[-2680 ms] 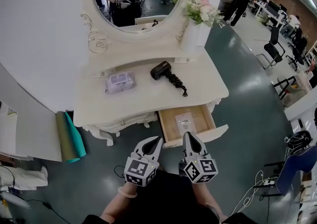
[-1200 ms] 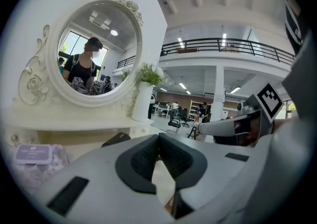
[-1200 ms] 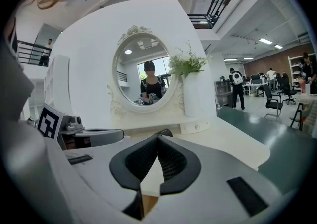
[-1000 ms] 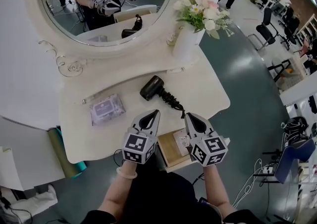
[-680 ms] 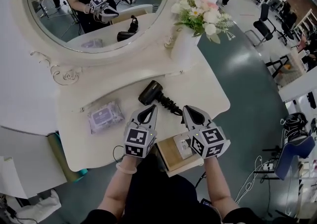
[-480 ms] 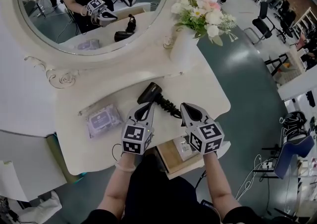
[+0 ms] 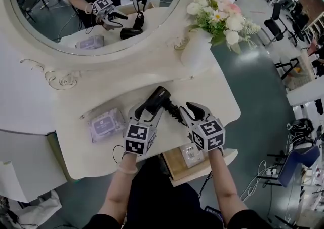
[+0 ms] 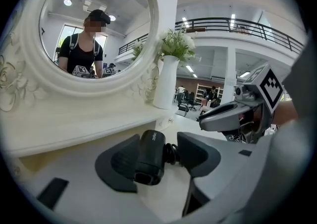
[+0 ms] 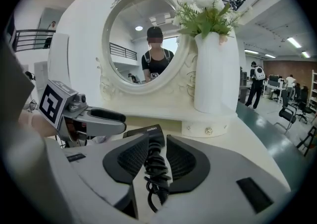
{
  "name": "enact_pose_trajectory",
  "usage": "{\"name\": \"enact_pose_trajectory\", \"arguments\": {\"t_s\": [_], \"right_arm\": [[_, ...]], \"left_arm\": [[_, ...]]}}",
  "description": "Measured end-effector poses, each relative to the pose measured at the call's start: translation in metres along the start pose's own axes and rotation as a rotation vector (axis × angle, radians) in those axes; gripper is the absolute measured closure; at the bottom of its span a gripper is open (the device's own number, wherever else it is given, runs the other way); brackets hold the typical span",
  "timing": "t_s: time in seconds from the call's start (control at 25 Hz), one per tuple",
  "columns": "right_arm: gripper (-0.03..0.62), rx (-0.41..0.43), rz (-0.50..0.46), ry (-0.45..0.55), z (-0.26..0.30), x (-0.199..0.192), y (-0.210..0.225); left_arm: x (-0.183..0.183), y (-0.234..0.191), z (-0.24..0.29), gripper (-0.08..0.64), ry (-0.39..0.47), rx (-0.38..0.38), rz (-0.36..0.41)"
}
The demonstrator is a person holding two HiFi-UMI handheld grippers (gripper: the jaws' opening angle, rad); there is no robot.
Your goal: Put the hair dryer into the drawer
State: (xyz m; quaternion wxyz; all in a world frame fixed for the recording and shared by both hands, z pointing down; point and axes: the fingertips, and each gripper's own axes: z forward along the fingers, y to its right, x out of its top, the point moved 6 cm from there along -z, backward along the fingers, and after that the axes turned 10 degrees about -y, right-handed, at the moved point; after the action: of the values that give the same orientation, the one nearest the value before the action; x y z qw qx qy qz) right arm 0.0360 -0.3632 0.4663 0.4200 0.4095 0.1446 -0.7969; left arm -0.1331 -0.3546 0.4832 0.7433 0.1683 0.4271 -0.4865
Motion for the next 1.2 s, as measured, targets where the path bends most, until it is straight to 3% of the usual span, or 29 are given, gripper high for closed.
{"name": "enact_pose_trajectory", "arguments": {"t_s": [0.2,0.32,0.6,0.88,1.2], "right_arm": [[0.367,0.055,-0.057,-0.087,0.021,-0.009,-0.003],[0.35,0.071,-0.086,-0.135,0.031,-0.016,-0.006],[0.339,0.058,-0.102,-0.215,0.052,-0.033,-0.001],[0.336,0.11,-0.09,-0.264,0.068,-0.041,-0.002],[0.334,0.104,-0.18,-0.369,0.081,-0.052,-0.008]], "left_arm": [[-0.011,-0.013,0.01,0.13,-0.067,0.005,-0.005],[-0.02,-0.017,0.016,0.103,-0.115,-0.008,0.011],[-0.033,-0.022,0.033,0.098,-0.157,-0.037,0.024],[-0.039,-0.027,0.05,0.098,-0.187,-0.068,0.025],[-0.045,-0.018,0.065,0.118,-0.238,-0.095,0.089]]}}
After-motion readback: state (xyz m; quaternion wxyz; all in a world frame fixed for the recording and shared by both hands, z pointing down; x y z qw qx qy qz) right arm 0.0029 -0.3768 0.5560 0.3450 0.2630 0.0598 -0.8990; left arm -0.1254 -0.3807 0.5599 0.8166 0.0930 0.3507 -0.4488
